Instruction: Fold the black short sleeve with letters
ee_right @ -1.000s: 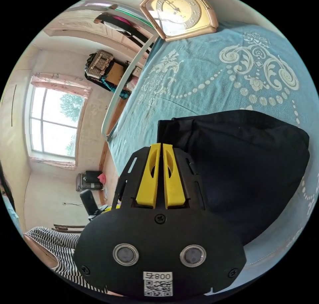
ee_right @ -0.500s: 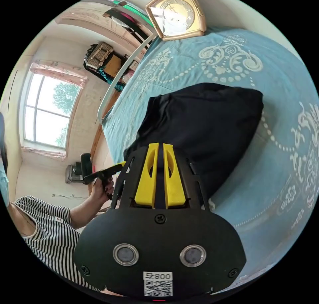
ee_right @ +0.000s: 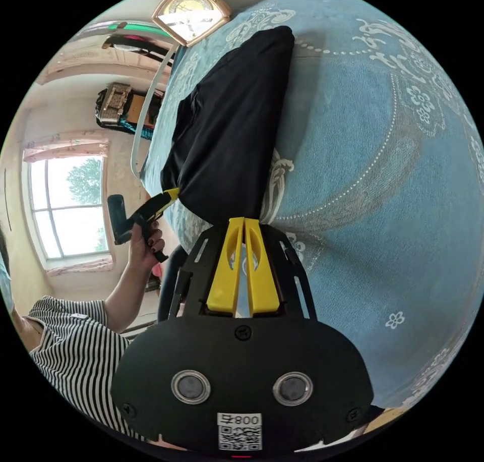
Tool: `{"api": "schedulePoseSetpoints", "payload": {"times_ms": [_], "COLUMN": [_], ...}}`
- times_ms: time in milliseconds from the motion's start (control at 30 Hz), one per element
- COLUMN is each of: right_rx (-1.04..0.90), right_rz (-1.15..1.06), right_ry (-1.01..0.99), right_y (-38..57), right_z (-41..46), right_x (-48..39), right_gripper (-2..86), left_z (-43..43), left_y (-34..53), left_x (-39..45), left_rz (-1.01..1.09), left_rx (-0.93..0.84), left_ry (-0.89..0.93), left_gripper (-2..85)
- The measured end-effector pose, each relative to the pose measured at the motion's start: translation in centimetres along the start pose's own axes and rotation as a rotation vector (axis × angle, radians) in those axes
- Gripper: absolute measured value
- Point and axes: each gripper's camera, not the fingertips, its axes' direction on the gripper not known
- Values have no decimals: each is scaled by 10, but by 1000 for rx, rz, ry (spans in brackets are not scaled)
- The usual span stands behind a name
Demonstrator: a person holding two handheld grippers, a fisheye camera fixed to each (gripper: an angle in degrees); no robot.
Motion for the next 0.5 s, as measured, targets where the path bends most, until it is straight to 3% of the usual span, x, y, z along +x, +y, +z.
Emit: {"api": "schedulePoseSetpoints", "payload": {"times_ms": [133,267,367,500], "right_rx": [25,30,8,19], "right_rz": [30,119,149,186], "right_ry": [-5,-129,-192,-271], "right_y": [21,39,49,66], "right_z": [-17,-26,-26,-30], "right_x": [18,50,65,86], "right_gripper": [27,51,61,65], "left_z": [36,84,103,102], "left_y": [8,16,23,24], "left_x": [55,103,113,106], "left_rz": [239,453,492,442], "left_rx": [-156,-308,-351,-342], "left_ry": [47,-94,-239,-192], "left_gripper": [47,67,52,29]}}
